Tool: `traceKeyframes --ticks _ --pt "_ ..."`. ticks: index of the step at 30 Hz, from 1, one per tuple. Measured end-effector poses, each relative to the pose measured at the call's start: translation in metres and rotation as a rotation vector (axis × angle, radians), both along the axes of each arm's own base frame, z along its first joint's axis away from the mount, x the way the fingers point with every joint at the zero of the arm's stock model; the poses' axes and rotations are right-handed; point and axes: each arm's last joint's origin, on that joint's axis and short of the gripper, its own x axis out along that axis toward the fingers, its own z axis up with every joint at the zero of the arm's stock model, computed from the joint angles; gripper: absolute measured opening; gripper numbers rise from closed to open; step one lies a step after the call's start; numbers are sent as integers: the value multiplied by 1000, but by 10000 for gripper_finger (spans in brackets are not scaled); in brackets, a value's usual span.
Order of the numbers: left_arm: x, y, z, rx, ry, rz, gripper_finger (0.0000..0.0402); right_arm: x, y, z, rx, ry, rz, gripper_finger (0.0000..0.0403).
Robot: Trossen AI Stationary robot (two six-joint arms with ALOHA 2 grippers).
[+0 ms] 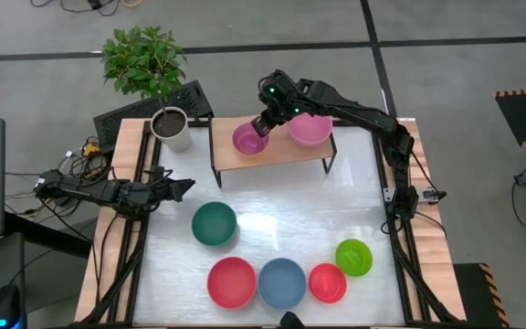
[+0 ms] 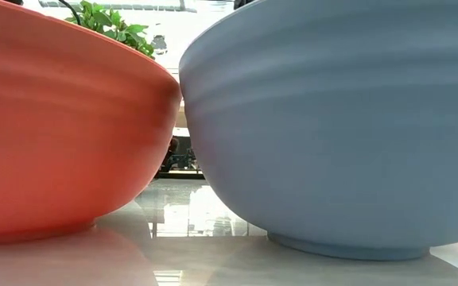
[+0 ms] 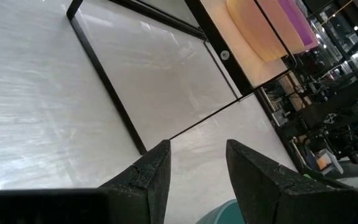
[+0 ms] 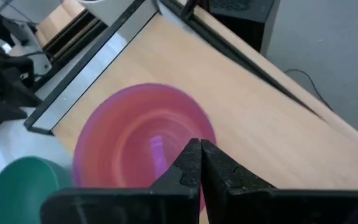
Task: Place and stack bowls onto a shelf
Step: Stack the violet bowl on top of the yellow bowl on the shelf, then stack the green bowl on top of the violet bowl on the shelf
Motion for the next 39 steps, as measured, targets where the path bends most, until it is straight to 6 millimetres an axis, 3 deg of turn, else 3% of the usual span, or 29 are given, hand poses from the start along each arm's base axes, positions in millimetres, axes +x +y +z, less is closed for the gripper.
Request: traceKeyframes --ticks 5,12,15,20,24,28,34,39 --pt "0 0 0 0 0 1 140 -10 13 24 -26 -62 12 26" --pt "0 0 0 -1 1 -5 140 -46 56 72 -23 -115 57 34" --pt "0 -1 0 -10 2 -30 140 -71 82 81 44 -13 76 40" --pt "1 -2 0 -14 9 -62 140 -111 125 78 120 295 35 45" --pt "1 -2 0 -14 10 -67 140 -126 157 78 129 269 -1 48" --pt "1 -2 -1 -21 16 -88 140 -147 190 66 192 317 -105 56" --pt "1 -3 -2 2 53 -142 140 -170 246 15 312 397 -303 88" --pt "0 -3 -4 17 75 -156 140 -191 287 -37 352 512 -471 141"
